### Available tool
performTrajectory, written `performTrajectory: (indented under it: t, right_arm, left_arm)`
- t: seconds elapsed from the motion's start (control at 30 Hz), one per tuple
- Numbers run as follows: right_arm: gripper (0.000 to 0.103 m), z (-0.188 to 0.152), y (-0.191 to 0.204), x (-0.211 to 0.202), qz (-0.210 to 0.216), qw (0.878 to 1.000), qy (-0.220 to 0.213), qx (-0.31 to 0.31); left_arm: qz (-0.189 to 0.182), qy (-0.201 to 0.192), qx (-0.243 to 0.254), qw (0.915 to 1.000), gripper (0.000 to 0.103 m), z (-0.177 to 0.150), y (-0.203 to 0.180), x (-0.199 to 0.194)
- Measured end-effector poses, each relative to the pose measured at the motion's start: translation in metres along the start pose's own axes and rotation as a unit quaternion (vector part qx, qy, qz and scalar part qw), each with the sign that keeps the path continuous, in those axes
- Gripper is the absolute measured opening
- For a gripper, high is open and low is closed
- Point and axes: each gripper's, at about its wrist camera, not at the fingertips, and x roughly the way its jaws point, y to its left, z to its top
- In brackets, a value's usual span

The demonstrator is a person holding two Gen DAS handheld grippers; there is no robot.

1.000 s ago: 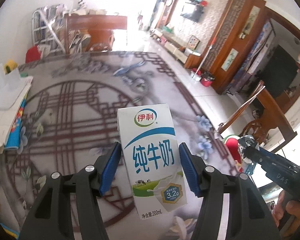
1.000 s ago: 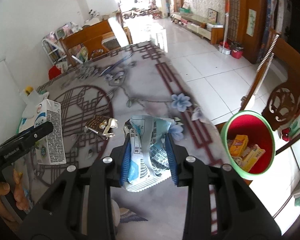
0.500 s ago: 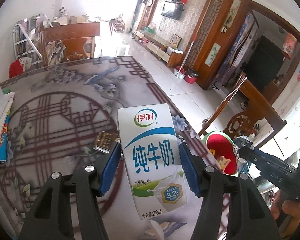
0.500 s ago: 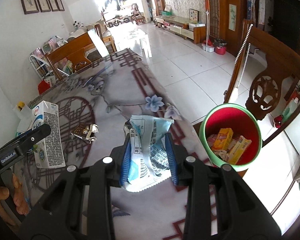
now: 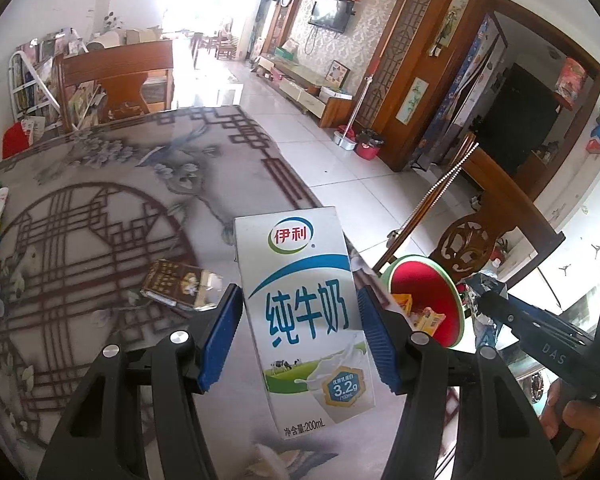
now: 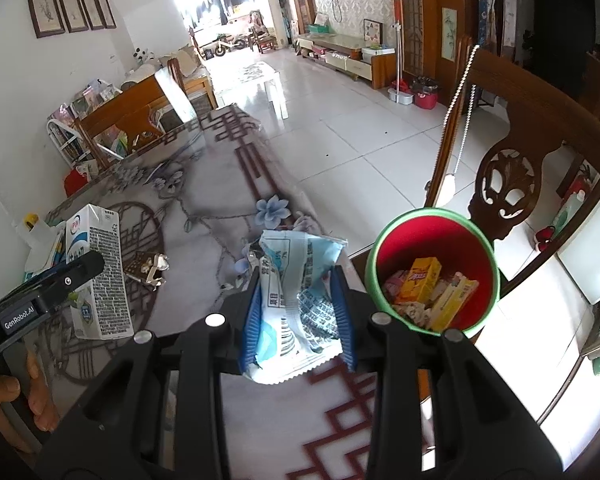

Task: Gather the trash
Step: 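Carry the milk carton and blue-white wrapper over the red bin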

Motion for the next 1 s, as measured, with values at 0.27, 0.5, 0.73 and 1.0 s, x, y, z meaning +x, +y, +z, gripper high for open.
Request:
performTrajectory:
  t: [0.27, 0.5, 0.73, 1.0]
  right_arm:
    - [0.033, 0.007, -0.036, 0.0, -0.008, 1.0, 0.0, 0.025]
    - [0.033, 0.017, -0.063, -0.001, -0.015, 0.999, -0.004, 0.035]
    - [0.033, 0.026, -0.093, 0.004, -0.02, 0.999, -0.002, 0.043]
    - [0.033, 0.035, -0.127, 0.009, -0.022, 0.998, -0.001, 0.057]
  left_arm:
    - [-0.01, 0.004, 0.024, 0.9997, 0.057, 0.011, -0.034, 0.016]
    - [-0.017, 0.008, 0.041, 0.999, 0.057, 0.021, -0.065, 0.032]
    - [-0.025, 0.012, 0.047, 0.9985, 0.057, 0.024, -0.091, 0.048]
    - [-0.031, 0.022, 0.053, 0.9979, 0.057, 0.028, -0.12, 0.071]
